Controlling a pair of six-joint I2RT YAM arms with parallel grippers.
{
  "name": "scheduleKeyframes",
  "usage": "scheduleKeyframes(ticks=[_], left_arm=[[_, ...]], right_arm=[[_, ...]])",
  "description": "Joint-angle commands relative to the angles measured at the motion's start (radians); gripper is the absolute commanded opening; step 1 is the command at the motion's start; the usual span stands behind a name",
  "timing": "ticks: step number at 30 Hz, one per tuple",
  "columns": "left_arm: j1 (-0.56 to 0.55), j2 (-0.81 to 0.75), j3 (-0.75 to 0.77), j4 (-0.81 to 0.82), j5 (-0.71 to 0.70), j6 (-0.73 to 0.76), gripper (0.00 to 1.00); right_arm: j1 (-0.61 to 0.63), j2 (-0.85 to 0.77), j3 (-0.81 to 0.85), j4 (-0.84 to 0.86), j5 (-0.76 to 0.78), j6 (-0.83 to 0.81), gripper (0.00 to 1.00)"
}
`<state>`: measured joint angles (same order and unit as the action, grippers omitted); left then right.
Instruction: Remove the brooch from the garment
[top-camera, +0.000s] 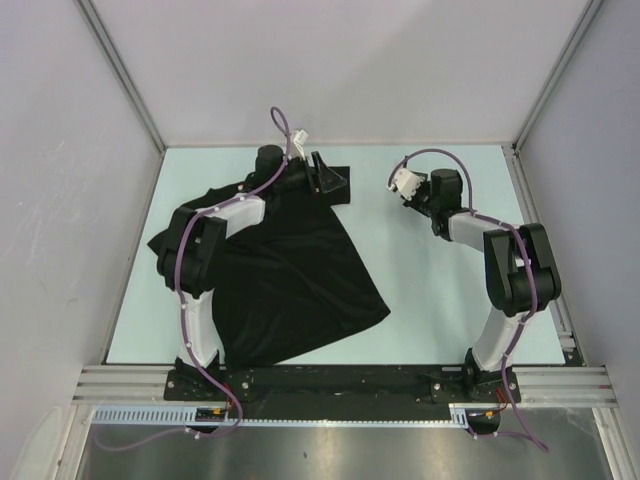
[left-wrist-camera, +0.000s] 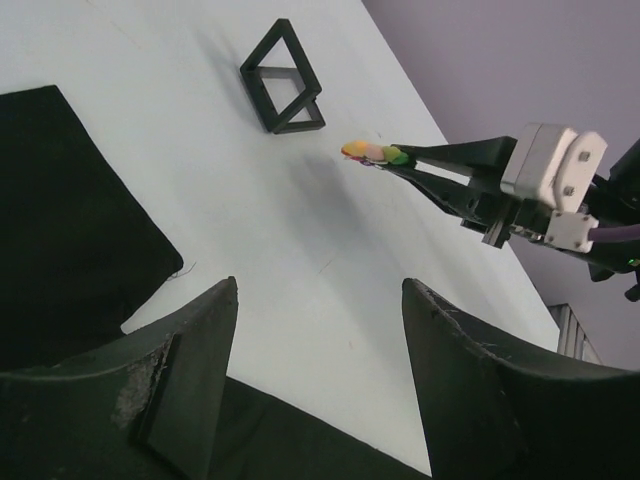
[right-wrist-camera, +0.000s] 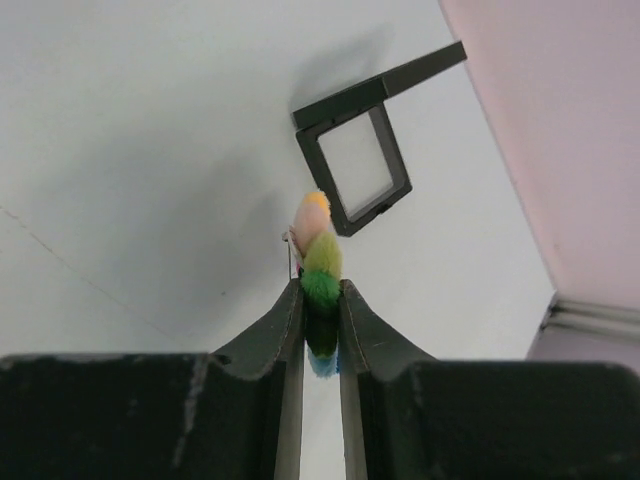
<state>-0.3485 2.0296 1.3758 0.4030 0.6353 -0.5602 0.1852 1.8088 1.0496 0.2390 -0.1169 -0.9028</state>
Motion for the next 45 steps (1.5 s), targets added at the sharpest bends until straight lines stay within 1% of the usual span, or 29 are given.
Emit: scheduleKeyframes(ticks=[1,3,6,8,9,12,13,16,18,23,30,38,45], left_arm=[[0.022,-0.022,-0.020,0.128,0.029,-0.044,0.71],[0.039,-0.020,-0.033,0.172,0.040,-0.075,0.71],[0.063,-0.017,-0.055,0.207,0.063,-0.105,0.71],[0.074,-0.022,-0.061,0.211,0.066,-0.106,0.71],[0.077,-0.023,-0.067,0.212,0.066,-0.106,0.71],[0.086,-0.029,-0.075,0.214,0.066,-0.102,0.71],[0.088,-0.031,-0.075,0.212,0.064,-0.101,0.72],[0.089,-0.026,-0.073,0.212,0.066,-0.102,0.72],[0.091,-0.025,-0.072,0.214,0.070,-0.106,0.71],[0.095,-0.020,-0.070,0.218,0.069,-0.116,0.72],[0.100,-0.028,-0.073,0.207,0.069,-0.102,0.71],[0.105,-0.023,-0.072,0.207,0.075,-0.107,0.71],[0.109,-0.023,-0.072,0.207,0.081,-0.115,0.72]], right_arm=[[-0.041,0.018,0.006,0.202,-0.035,-0.200,0.00],[-0.055,0.038,0.007,0.246,-0.072,-0.211,0.00],[-0.064,0.081,0.015,0.330,-0.069,-0.275,0.00],[-0.090,0.109,0.026,0.341,-0.095,-0.271,0.00],[-0.098,0.119,0.033,0.336,-0.131,-0.268,0.00],[-0.110,0.155,0.055,0.350,-0.164,-0.295,0.00],[-0.110,0.164,0.067,0.347,-0.170,-0.327,0.00],[-0.122,0.208,0.102,0.371,-0.173,-0.341,0.00],[-0.138,0.224,0.121,0.352,-0.197,-0.344,0.00],[-0.142,0.260,0.162,0.338,-0.196,-0.375,0.00],[-0.141,0.310,0.196,0.348,-0.205,-0.386,0.00],[-0.124,0.353,0.239,0.335,-0.182,-0.412,0.00],[-0.109,0.362,0.239,0.316,-0.167,-0.427,0.00]])
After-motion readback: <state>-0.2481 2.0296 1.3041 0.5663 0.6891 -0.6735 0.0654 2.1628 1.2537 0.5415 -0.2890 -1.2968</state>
